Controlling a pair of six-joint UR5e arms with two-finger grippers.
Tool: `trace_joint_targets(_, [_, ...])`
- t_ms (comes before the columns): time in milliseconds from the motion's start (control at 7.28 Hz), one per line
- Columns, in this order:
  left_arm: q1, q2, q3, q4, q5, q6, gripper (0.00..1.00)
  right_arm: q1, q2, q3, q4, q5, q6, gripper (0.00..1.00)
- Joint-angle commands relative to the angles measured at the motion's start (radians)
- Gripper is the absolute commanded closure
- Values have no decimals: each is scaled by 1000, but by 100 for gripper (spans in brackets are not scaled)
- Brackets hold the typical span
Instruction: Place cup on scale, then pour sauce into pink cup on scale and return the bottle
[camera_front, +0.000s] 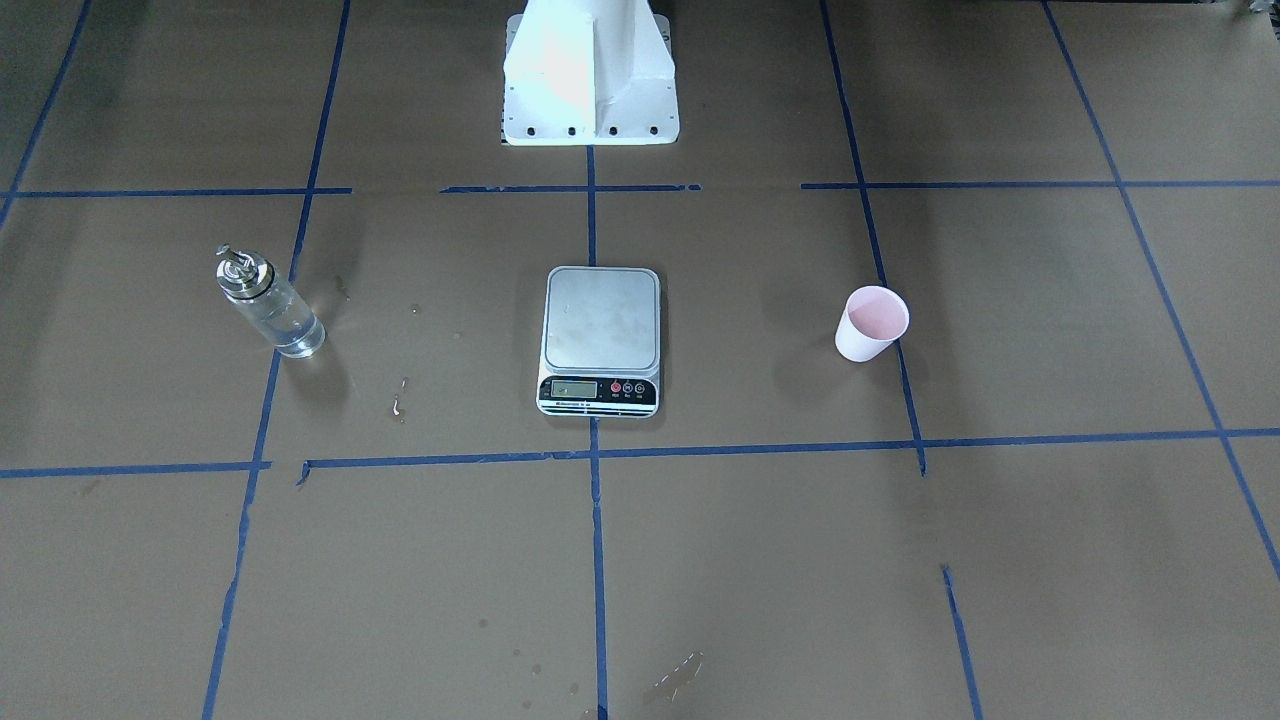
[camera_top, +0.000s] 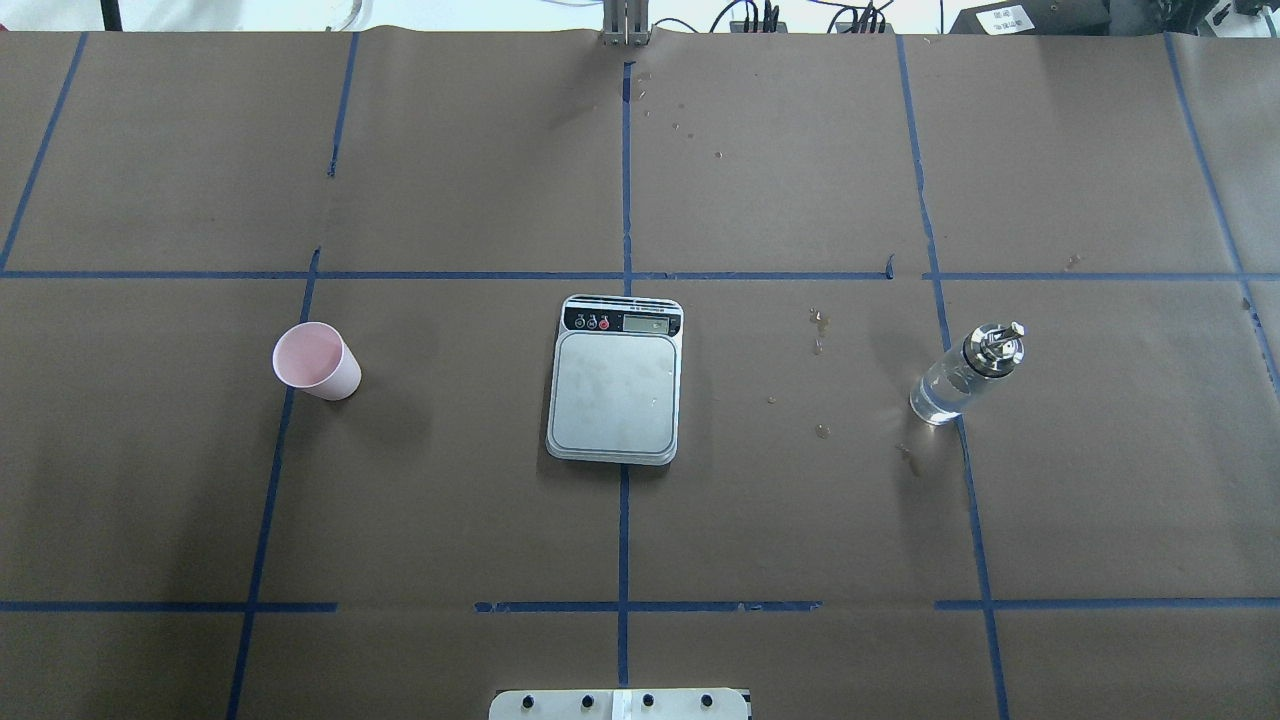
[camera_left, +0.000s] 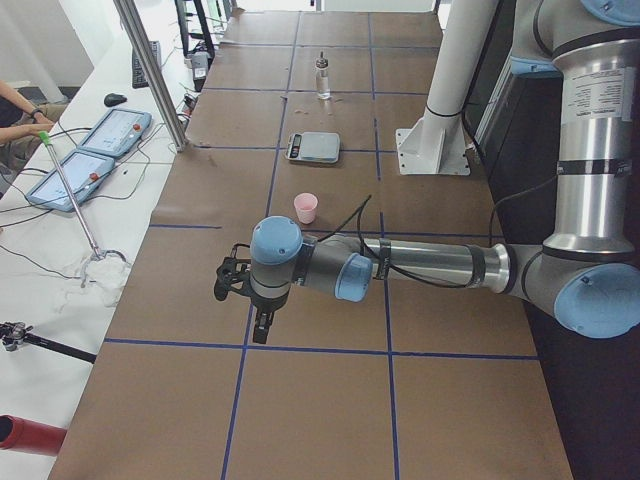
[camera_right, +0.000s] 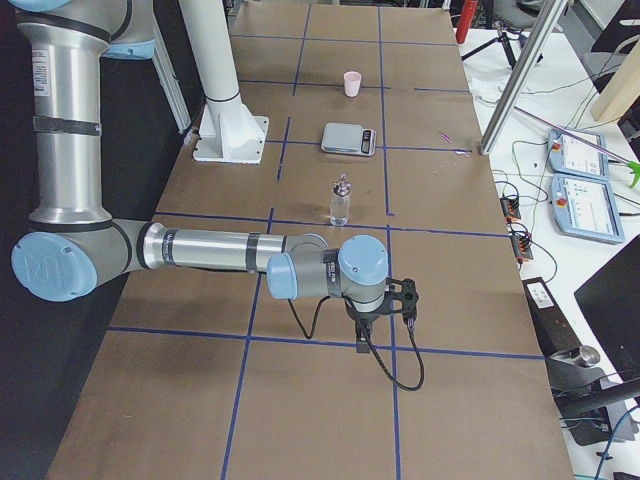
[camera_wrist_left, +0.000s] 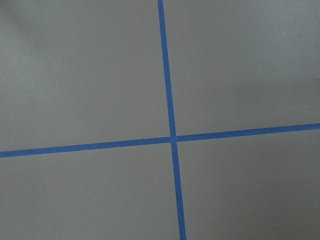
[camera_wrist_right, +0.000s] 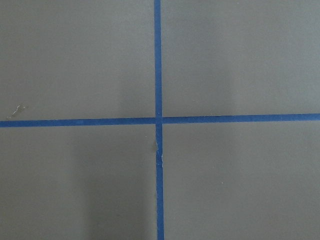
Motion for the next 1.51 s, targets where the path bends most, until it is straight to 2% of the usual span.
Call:
trace_joint_targets(0, [0, 1, -2, -2, 0, 2, 0, 0, 0, -2, 0, -1, -7, 0])
trace_joint_targets(137, [0, -2, -2, -2, -2, 2, 0, 0, 0, -2, 0, 0, -2, 0])
trace_joint_targets(412, [3, -18, -87, 4, -2, -8, 0, 0, 3, 6, -2, 6, 4, 0])
trace_joint_targets(687, [61, -25, -161, -46, -2, -11, 0, -2, 9, 1, -5, 3, 24, 0])
trace_joint_targets(825, [72, -25, -168, -54, -61, -12, 0, -2, 9, -3, -2, 3, 22, 0])
trace_joint_targets(962, [113, -50, -172, -56, -178, -23, 0, -2, 12, 4, 0, 3, 18, 0])
trace_joint_targets(1100, [117, -84, -159, -51, -237, -59, 0, -2, 14, 26, 17, 5, 15, 0])
trace_joint_targets(1237, [168, -106, -154, -57, -251, -203, 0, -2, 8, 35, 20, 8, 19, 0])
trace_joint_targets(1375, [264, -136, -195, -54, -238, -342, 0, -3, 5, 21, 20, 6, 22, 0])
